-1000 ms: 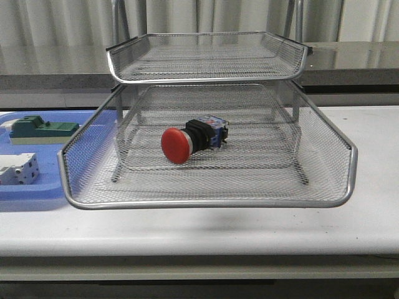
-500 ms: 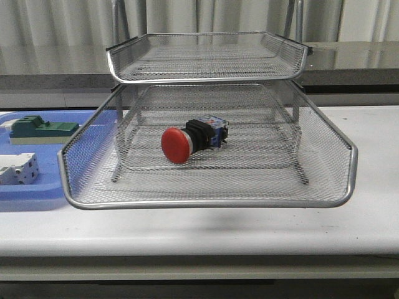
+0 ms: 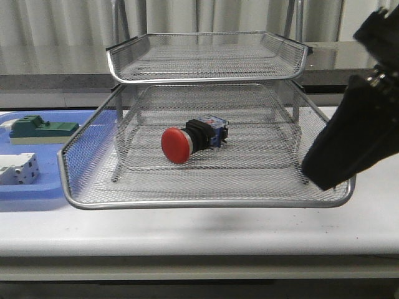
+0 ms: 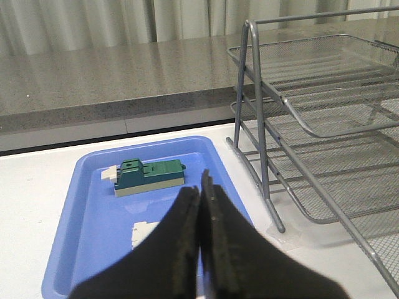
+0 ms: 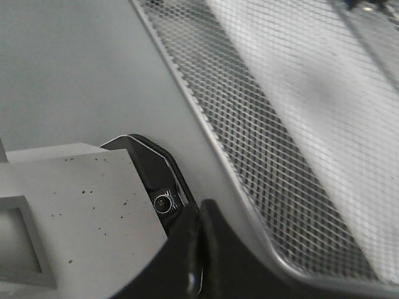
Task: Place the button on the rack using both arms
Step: 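Push the middle mesh tray back into the stack with the right gripper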
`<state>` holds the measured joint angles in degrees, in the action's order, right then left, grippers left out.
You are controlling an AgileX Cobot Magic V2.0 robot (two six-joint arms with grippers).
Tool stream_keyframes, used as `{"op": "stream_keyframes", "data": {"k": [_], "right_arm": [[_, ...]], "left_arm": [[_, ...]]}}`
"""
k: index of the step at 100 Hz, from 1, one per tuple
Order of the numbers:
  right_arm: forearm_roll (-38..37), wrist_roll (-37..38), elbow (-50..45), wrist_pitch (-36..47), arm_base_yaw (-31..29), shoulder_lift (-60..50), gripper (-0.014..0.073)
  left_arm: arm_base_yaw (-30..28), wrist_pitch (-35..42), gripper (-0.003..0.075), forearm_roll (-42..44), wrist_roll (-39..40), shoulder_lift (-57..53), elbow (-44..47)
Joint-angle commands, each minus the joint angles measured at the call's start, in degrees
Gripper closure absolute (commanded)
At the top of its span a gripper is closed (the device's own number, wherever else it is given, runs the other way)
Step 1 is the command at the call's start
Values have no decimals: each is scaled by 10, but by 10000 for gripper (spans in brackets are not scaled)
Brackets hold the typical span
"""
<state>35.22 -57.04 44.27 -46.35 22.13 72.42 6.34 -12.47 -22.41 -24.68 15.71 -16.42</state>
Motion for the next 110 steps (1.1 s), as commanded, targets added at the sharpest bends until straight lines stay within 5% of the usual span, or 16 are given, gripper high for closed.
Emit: {"op": "stream_keyframes", "data": {"k": [1, 34, 110], "right_arm": [[22, -17, 14, 28, 34, 4, 663], [-29, -18, 14, 109, 118, 41, 663], [-78, -18, 16, 268, 123, 118, 663]], "left_arm": [[-1, 45, 740, -9, 4, 6, -15], [-1, 45, 740, -9, 4, 6, -15], [-1, 45, 740, -9, 4, 6, -15]]}}
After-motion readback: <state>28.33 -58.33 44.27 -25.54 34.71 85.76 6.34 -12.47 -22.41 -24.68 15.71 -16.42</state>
